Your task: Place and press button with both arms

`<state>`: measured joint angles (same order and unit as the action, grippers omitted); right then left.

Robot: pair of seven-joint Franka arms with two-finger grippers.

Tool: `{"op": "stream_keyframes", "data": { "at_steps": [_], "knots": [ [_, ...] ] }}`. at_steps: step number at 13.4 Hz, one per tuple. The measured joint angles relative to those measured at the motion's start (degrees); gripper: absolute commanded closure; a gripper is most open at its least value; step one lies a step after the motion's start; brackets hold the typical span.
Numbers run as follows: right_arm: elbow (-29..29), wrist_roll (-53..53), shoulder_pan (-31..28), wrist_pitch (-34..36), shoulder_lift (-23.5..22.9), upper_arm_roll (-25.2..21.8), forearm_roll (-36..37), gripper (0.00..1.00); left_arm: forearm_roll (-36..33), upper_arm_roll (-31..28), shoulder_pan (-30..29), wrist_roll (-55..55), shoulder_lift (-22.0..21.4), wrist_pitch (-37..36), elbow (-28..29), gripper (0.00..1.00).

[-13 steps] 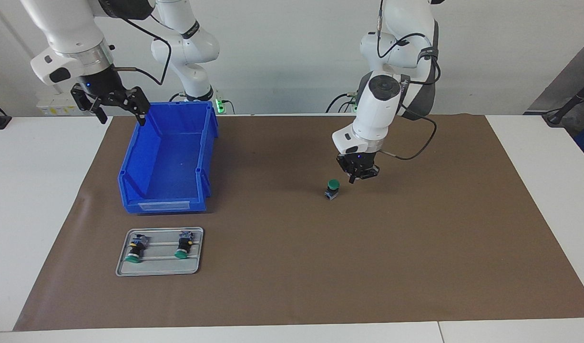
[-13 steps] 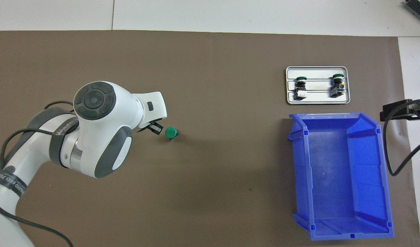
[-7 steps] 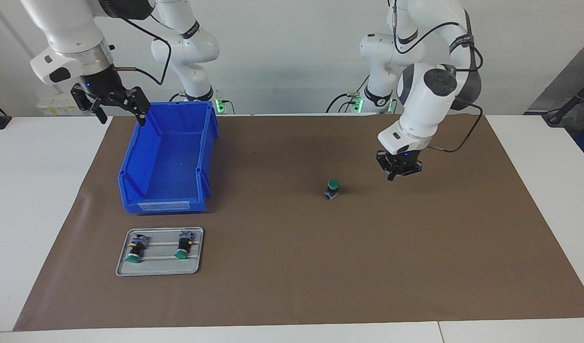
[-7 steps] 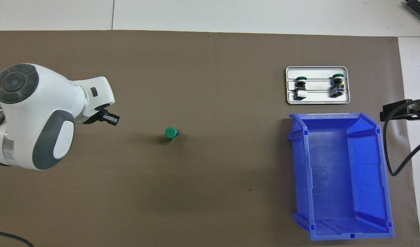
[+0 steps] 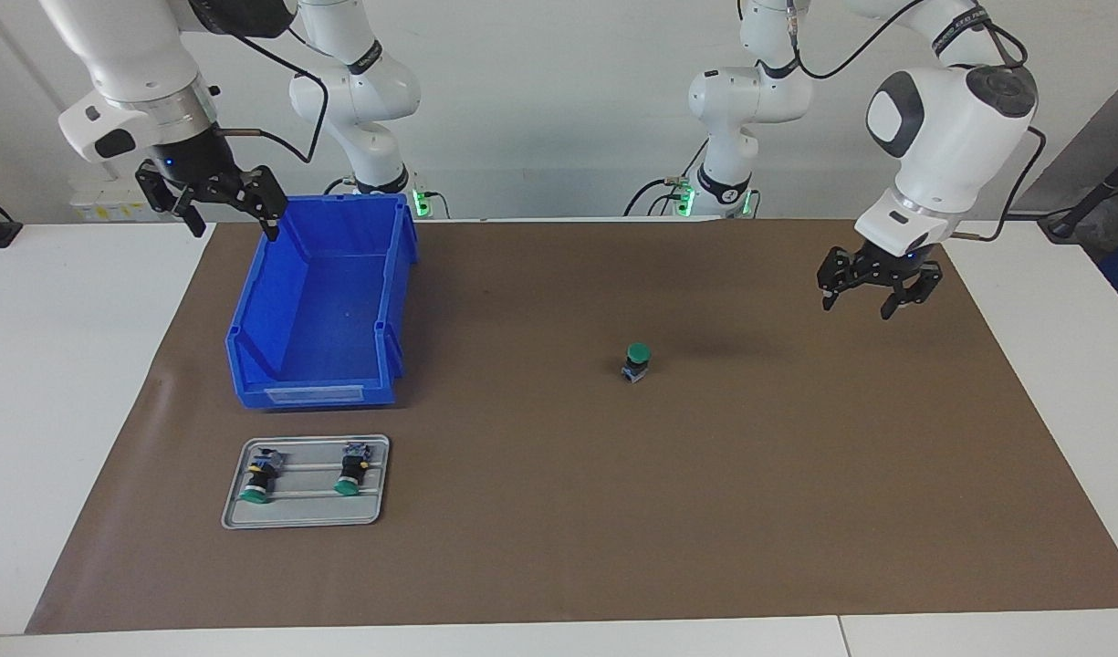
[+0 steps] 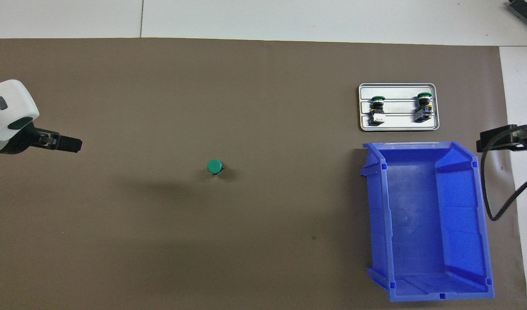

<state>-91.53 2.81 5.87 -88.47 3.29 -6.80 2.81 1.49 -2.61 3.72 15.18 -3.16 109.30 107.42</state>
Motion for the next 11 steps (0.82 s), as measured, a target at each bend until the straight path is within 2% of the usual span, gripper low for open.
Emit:
{"op": "stream_keyframes", "data": {
  "at_steps": [3,6,9,11],
  "knots": [
    [0.0,0.0,2.5,-0.3,0.0,0.3,-0.2,0.00,0.2,0.0,-1.2,0.0,0.3,-6.7,-8.2,0.00],
    [-0.5,3.3,7.7,-1.0,-0.5,0.6,-0.6,0.00,1.1,-0.2,-1.7,-0.2,1.3,-11.7,-13.7,0.00],
    [-1.1,11.9,14.3,-6.2,-3.8,1.0,-4.1,0.00,1.4,-0.6,-2.7,-0.2,3.4,-17.0,-19.3,0.00],
    [-1.2,20.4,19.5,-12.1,-7.7,1.2,-5.6,0.00,1.5,-0.7,-2.8,-0.8,5.1,-20.7,-23.4,0.00]
  ]
}}
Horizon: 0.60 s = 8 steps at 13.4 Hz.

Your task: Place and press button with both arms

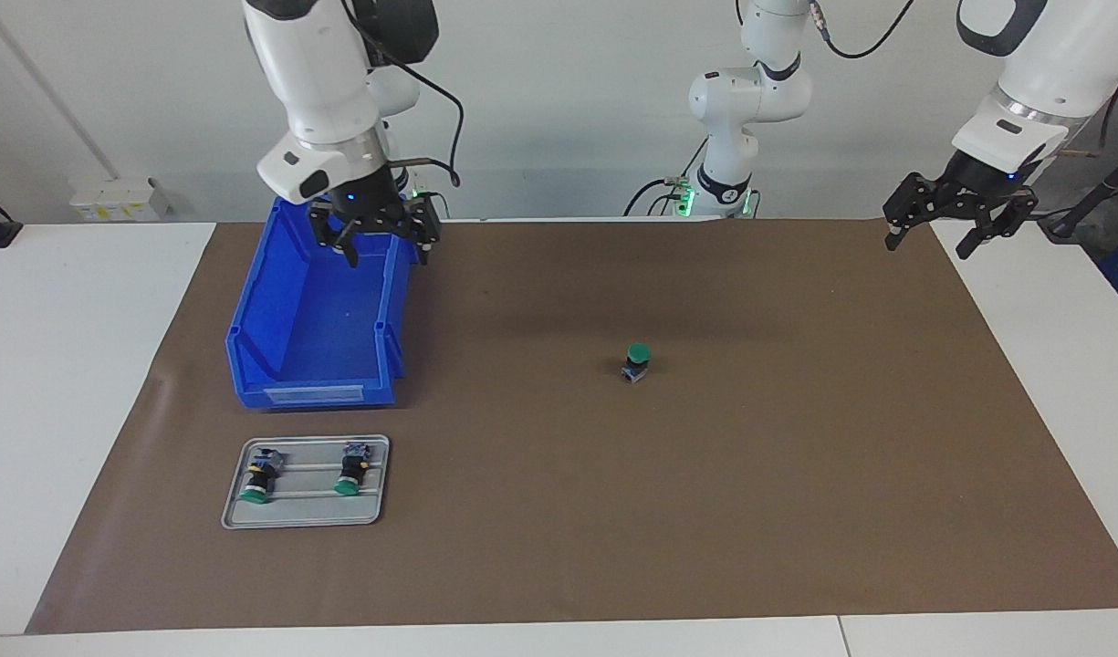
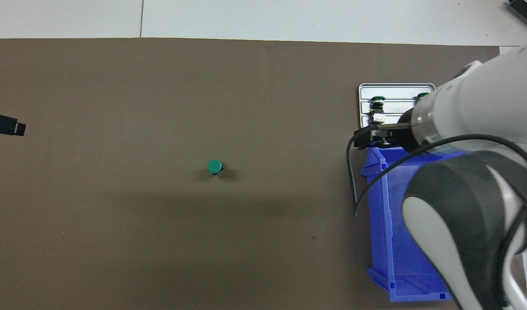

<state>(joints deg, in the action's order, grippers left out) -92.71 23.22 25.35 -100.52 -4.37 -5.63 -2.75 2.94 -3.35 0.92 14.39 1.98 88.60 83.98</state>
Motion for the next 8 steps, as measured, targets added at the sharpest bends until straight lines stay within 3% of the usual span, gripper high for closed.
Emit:
{"op": "stream_keyframes", "data": {
  "at_steps": [4,8],
  "knots": [
    [0.2,17.5,13.2,-14.1,-11.1,0.3,0.0,0.00,0.0,0.1,0.0,-5.3,0.9,-2.0,-1.7,0.00],
    [5.0,27.1,19.8,-18.4,-19.4,0.2,0.0,0.00,0.0,0.1,0.0,-7.2,0.6,-3.1,-0.4,0.00]
  ]
}}
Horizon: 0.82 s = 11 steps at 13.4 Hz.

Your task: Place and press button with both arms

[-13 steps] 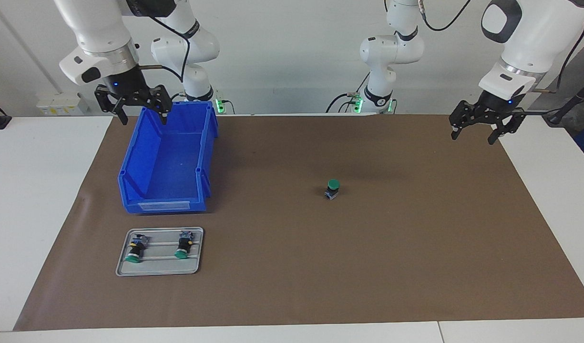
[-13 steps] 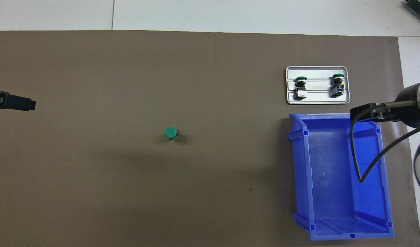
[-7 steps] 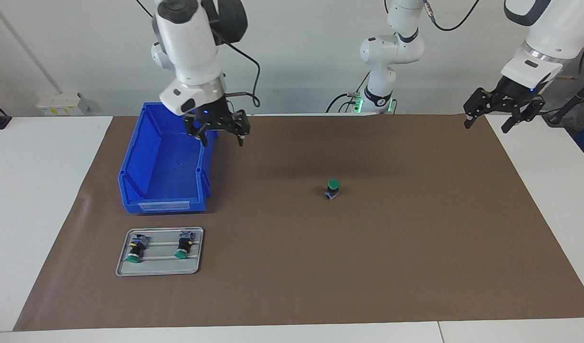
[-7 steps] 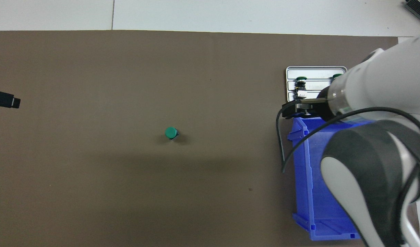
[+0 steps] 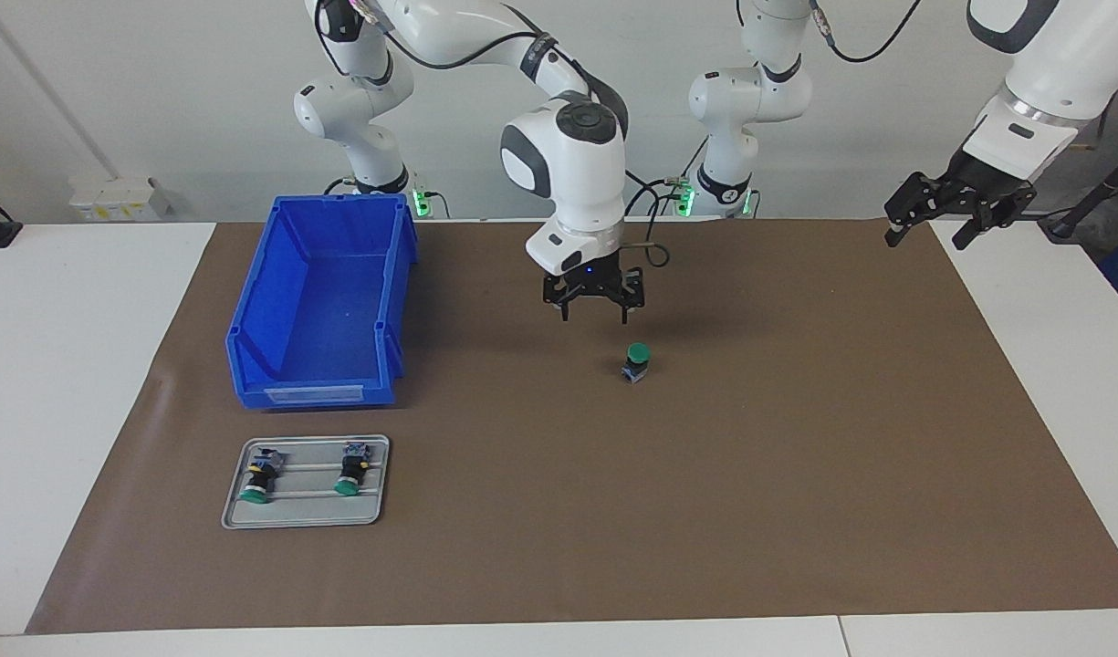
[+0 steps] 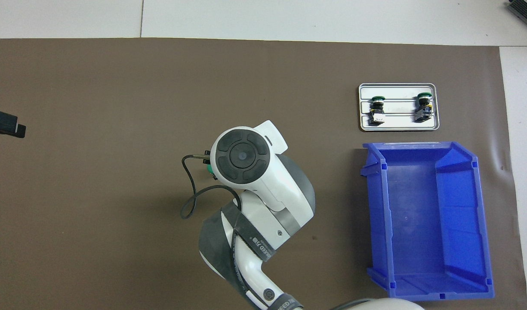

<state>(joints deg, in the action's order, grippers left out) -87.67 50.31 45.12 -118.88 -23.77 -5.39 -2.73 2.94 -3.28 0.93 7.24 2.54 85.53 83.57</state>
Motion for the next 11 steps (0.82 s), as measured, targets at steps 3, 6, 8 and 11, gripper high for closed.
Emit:
{"op": "stream_keyframes", "data": {
  "at_steps": [3,6,8,11],
  "knots": [
    [4.6,5.5,3.4,-2.8,-7.2,0.0,3.1,0.00,0.0,0.0,0.0,-0.4,-1.8,0.1,3.3,0.00],
    [7.3,6.6,4.0,-6.4,-12.2,-0.1,4.5,0.00,0.0,0.0,0.0,-0.6,-3.4,1.4,6.3,0.00],
    [7.4,6.6,3.9,-8.1,-13.0,-0.4,4.5,0.00,0.0,0.0,0.0,-0.6,-4.0,3.4,7.9,0.00],
    [7.2,6.6,3.8,-8.2,-13.0,-0.5,4.5,0.00,0.0,0.2,0.1,-0.6,-4.2,4.0,8.3,0.00]
  ]
}}
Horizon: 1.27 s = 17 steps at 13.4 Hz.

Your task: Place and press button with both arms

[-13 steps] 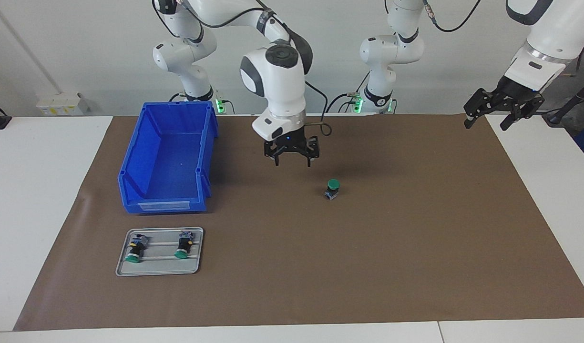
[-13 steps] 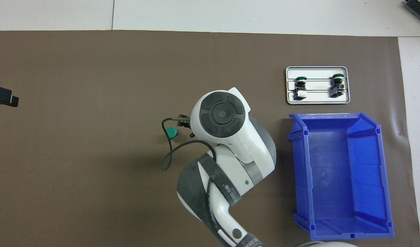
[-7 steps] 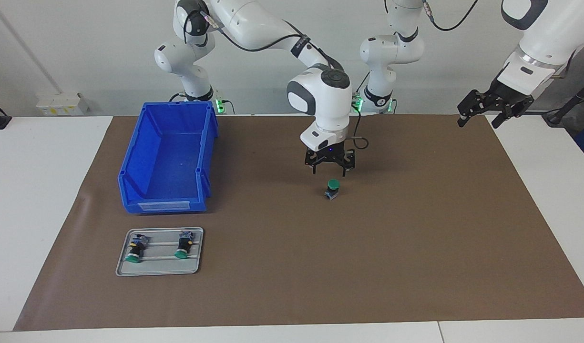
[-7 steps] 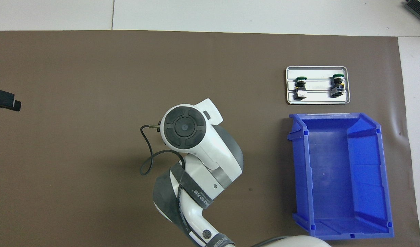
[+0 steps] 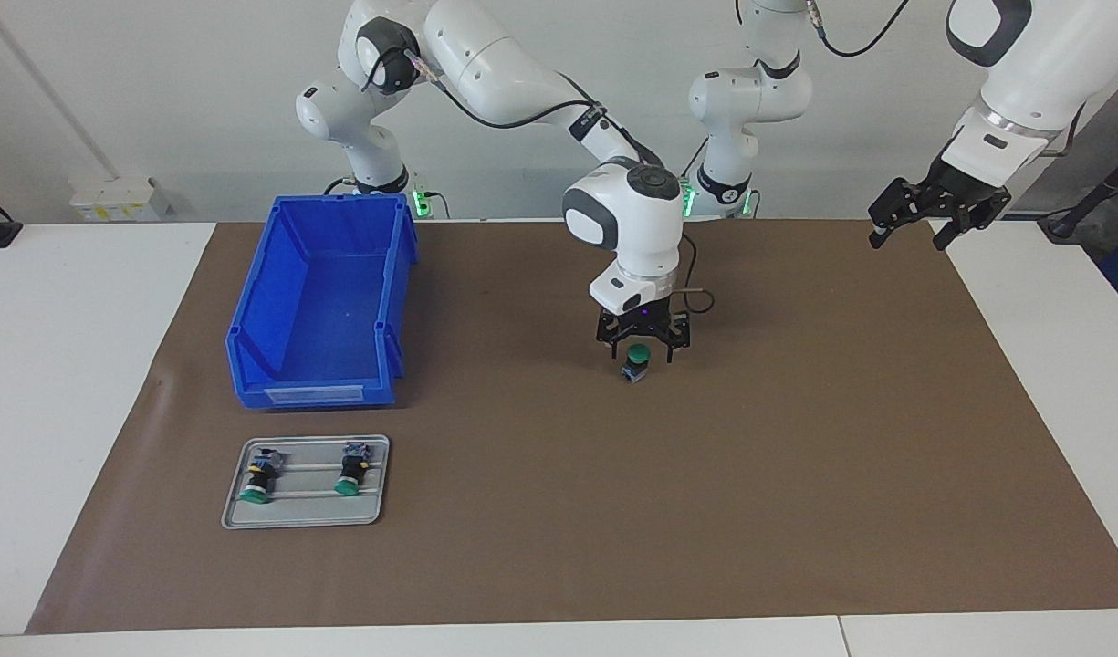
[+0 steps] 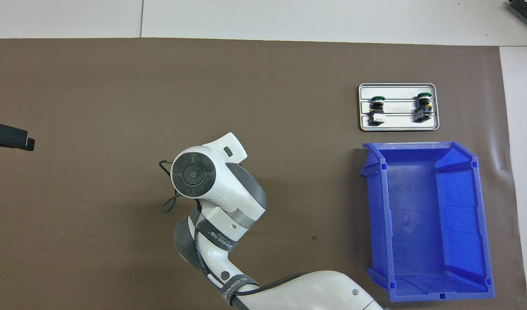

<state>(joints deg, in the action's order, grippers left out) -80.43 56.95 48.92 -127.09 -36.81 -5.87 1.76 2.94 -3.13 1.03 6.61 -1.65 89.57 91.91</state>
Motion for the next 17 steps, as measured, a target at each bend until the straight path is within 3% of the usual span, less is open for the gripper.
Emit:
{"op": "stream_keyframes", "data": {
  "at_steps": [2,3,5,6,7,17],
  "knots": [
    [-0.8,0.0,0.1,-0.2,-0.1,0.0,0.0,0.05,0.0,0.0,0.0,0.0,0.0,0.0,0.0,0.00],
    [-1.4,0.0,0.2,-0.4,-0.2,0.0,0.0,0.16,0.0,0.0,-0.1,0.0,0.0,0.0,0.0,0.00],
    [-2.6,0.0,0.3,-1.7,-0.5,0.1,0.0,0.54,0.0,-0.1,-0.1,0.0,0.0,0.0,0.0,0.00],
    [-2.7,0.0,0.3,-2.1,-0.6,0.1,0.0,0.87,0.0,-0.1,-0.1,0.0,0.0,0.0,0.0,0.00],
    [-2.7,0.0,0.3,-2.3,-0.5,0.1,0.0,1.00,0.0,-0.1,-0.1,0.0,0.0,0.0,0.0,0.00],
    [-1.8,5.1,0.3,-2.1,0.0,-0.5,4.9,1.00,0.0,-0.1,-0.1,0.0,0.0,0.0,0.0,0.00]
  ]
}}
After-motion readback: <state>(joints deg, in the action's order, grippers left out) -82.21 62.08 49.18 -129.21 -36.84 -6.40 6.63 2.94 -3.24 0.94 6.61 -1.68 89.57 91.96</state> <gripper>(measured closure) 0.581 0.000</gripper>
